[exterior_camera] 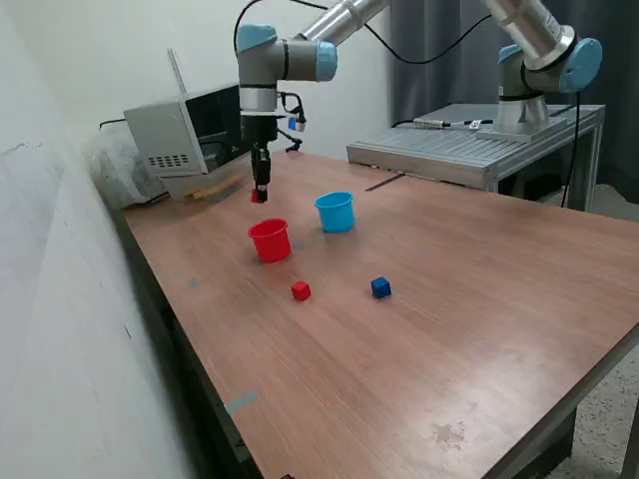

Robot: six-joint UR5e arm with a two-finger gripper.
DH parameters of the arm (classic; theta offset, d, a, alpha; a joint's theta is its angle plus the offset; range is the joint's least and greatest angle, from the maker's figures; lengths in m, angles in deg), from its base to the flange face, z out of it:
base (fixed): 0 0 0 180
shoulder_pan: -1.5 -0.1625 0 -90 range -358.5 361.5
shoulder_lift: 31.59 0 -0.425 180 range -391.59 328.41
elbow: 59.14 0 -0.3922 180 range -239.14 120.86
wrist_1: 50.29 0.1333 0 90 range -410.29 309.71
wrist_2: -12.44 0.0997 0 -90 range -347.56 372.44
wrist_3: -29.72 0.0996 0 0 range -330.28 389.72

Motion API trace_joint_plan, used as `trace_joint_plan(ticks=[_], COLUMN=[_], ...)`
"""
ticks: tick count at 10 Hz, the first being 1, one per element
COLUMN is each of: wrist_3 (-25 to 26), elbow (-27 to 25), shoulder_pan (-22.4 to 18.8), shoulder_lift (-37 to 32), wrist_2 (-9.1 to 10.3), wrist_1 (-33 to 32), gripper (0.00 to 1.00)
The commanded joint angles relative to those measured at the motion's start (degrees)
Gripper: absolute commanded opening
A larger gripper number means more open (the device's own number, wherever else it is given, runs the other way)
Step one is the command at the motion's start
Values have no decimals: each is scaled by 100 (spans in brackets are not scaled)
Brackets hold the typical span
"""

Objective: Place red objects in the red bin, and blue objects in the blue bin.

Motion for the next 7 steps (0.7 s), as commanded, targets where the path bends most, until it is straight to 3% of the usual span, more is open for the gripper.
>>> trace_joint_plan(ticks=[1, 3, 6, 7], wrist_3=[5, 5, 5, 5], elbow=[0, 0, 0, 9], shoulder_pan=[8, 17, 61, 61], shoulder_lift=[232, 259, 259, 259], wrist_2=[-51, -69, -298, -359], wrist_1=[-12, -21, -12, 31], gripper=[0, 0, 0, 100])
